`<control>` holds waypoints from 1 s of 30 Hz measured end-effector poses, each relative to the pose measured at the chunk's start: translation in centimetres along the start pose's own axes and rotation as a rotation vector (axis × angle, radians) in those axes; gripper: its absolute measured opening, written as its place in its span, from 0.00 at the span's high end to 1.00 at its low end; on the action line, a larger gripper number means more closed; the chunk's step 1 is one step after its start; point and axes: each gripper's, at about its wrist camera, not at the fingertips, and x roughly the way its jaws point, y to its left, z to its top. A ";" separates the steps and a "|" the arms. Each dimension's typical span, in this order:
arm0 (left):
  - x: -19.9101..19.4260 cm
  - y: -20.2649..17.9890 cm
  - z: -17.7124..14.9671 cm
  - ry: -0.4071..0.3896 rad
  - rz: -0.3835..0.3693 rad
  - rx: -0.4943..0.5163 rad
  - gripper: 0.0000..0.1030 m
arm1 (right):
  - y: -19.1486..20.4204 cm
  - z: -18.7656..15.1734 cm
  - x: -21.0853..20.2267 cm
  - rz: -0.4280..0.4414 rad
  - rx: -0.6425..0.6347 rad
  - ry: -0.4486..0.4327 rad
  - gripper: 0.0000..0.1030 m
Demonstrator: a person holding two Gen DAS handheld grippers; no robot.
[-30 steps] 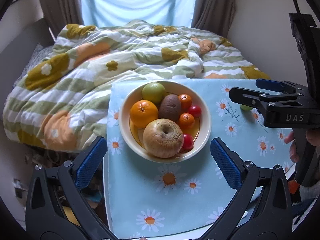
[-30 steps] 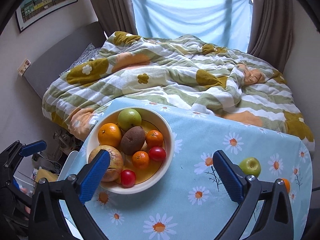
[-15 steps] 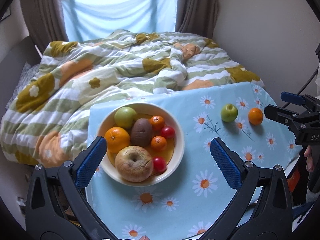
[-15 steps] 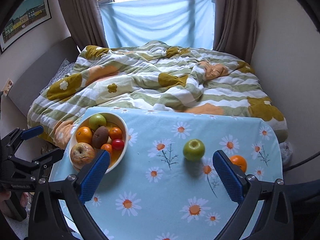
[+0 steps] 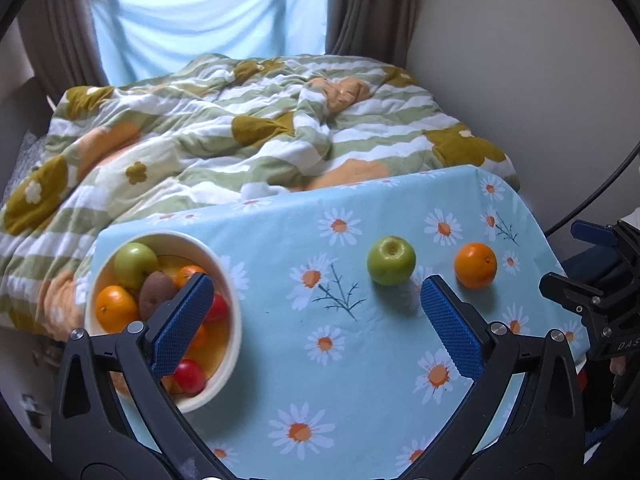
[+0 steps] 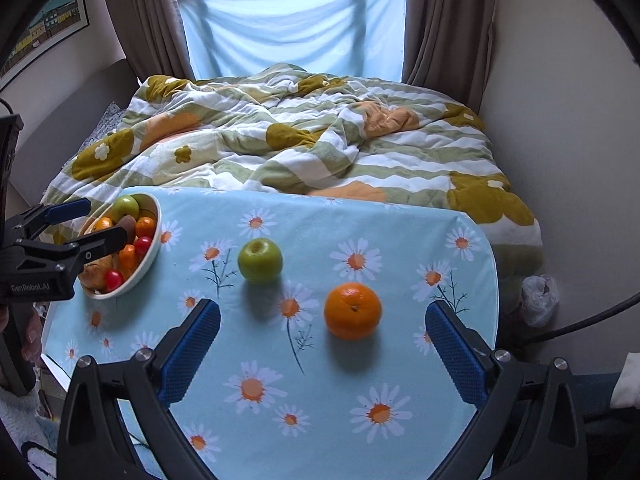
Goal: Organize fruits
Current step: 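Move both open tools toward the green apple and the orange on the cloth, then grasp the green apple with the left tool while the right tool grasps the orange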
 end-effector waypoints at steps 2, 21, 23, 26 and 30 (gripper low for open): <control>1.4 -1.2 0.1 0.019 -0.009 0.012 0.00 | -1.0 -0.5 0.9 0.010 -0.013 0.015 0.01; 12.8 -7.0 -0.6 0.137 -0.082 0.095 0.12 | -3.1 -3.5 8.6 0.089 -0.112 0.085 0.02; 13.5 -7.1 -0.7 0.143 -0.086 0.096 0.12 | -2.9 -3.6 9.0 0.096 -0.118 0.088 0.03; 14.4 -7.1 -0.9 0.157 -0.086 0.087 0.23 | -2.6 -3.6 9.5 0.107 -0.127 0.093 0.07; 15.2 -6.8 -1.1 0.177 -0.068 0.088 0.43 | -2.4 -3.4 10.0 0.116 -0.137 0.092 0.12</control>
